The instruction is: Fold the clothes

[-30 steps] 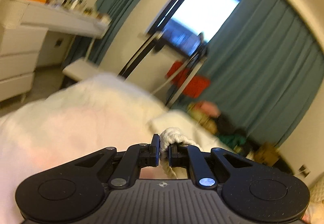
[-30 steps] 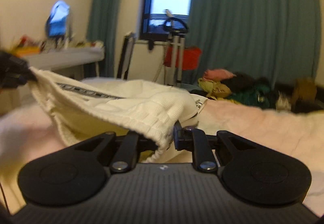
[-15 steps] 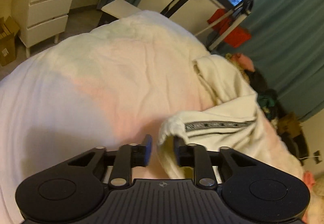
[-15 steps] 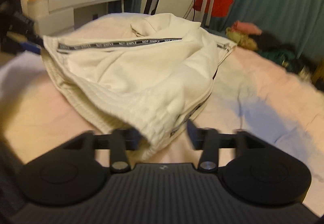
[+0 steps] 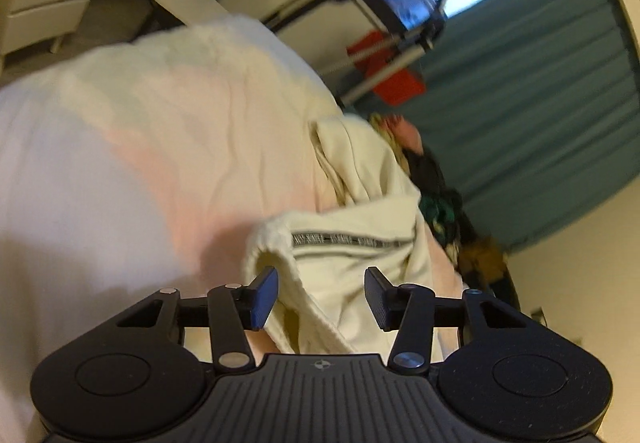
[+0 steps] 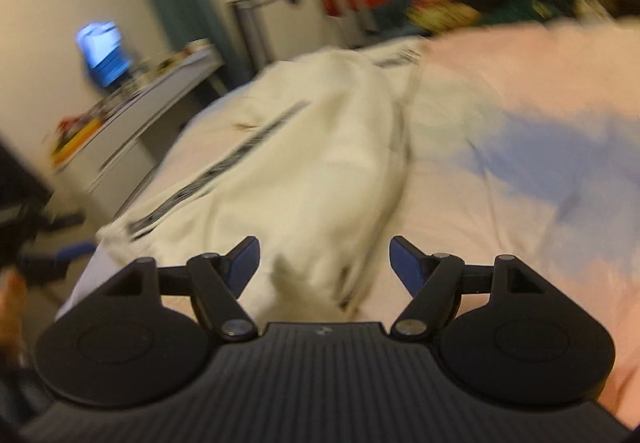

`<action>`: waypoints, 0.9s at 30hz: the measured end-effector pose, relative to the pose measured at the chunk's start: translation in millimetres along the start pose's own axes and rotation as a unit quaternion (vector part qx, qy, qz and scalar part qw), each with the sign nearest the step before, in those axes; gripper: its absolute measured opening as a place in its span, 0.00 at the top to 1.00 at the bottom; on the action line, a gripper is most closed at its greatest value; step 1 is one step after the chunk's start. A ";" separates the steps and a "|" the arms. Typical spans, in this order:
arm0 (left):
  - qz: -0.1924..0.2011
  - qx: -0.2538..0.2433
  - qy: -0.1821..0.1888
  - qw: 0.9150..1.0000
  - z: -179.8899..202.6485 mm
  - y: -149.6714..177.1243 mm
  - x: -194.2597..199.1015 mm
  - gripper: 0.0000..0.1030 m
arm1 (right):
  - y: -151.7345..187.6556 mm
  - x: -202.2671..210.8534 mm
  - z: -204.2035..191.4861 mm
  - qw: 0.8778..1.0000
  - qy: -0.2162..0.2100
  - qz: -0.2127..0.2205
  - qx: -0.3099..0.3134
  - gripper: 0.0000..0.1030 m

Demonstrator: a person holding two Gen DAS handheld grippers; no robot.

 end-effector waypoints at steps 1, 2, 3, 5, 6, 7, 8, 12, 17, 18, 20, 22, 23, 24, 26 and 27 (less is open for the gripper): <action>-0.008 0.002 -0.005 1.000 -0.4 0.1 -7.2 0.52 | 1.6 -0.5 5.7 1.000 0.004 0.005 -0.017 0.29; -0.015 0.006 -0.011 1.000 -1.1 0.1 -14.7 0.52 | 3.2 -1.0 11.4 0.999 0.008 0.010 -0.033 0.29; -0.017 0.005 -0.019 1.000 -0.4 -0.7 -21.1 0.52 | 4.9 -1.5 17.1 0.999 0.012 0.015 -0.050 0.29; -0.016 -0.002 -0.039 0.999 2.5 -2.3 -32.9 0.52 | 6.3 -8.6 29.4 0.995 0.008 0.018 -0.093 0.29; -0.015 -0.008 -0.050 0.999 4.4 -3.0 -38.5 0.52 | 8.2 -11.3 34.5 0.993 0.005 0.018 -0.113 0.28; -0.014 -0.015 -0.061 0.998 6.4 -3.7 -44.0 0.52 | 10.1 -13.9 37.9 0.992 0.004 0.017 -0.124 0.28; -0.020 -0.014 -0.059 0.998 8.4 -3.3 -49.6 0.52 | 11.9 -16.5 41.1 0.991 0.003 0.016 -0.134 0.28; -0.027 -0.015 -0.082 0.996 6.2 -4.9 -64.6 0.77 | 17.0 -23.5 43.1 0.988 -0.010 0.008 -0.153 0.28; -0.013 -0.014 -0.086 0.996 -3.1 -14.0 -67.6 0.89 | 22.2 -30.4 40.5 0.986 -0.030 -0.004 -0.165 0.28; -0.007 -0.009 -0.075 0.997 -5.1 -16.6 -64.3 0.89 | 23.3 -31.8 40.0 0.985 -0.035 -0.006 -0.167 0.28; 0.005 0.035 -0.019 0.999 -12.0 -24.2 -53.5 0.89 | 25.4 -34.5 38.9 0.984 -0.043 -0.011 -0.172 0.28; 0.017 0.087 0.025 0.996 -22.6 -33.0 -44.3 0.89 | 27.4 -37.2 37.9 0.983 -0.051 -0.016 -0.177 0.27; 0.024 0.107 0.033 0.993 -28.4 -37.2 -41.6 0.89 | 28.5 -38.5 37.3 0.982 -0.055 -0.018 -0.179 0.27; 0.032 0.127 0.042 0.991 -34.3 -41.4 -38.9 0.89 | 29.5 -39.8 36.8 0.981 -0.059 -0.021 -0.182 0.26; 0.041 0.131 0.017 0.990 -44.2 -48.8 -42.5 0.89 | 34.2 -48.8 34.8 0.975 -0.085 -0.036 -0.201 0.27; 0.041 0.127 -0.005 0.991 -49.3 -50.3 -48.0 0.90 | 36.7 -53.0 33.6 0.973 -0.094 -0.043 -0.207 0.27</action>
Point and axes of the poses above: each gripper's, at about its wrist camera, not at the fingertips, and x roughly against the way its jaws point, z to its right, y to its underside, the point moved 7 cm from there along -x, roughly the way its jaws point, and after that the axes turned 15 degrees about -y, right-handed, at the moved point
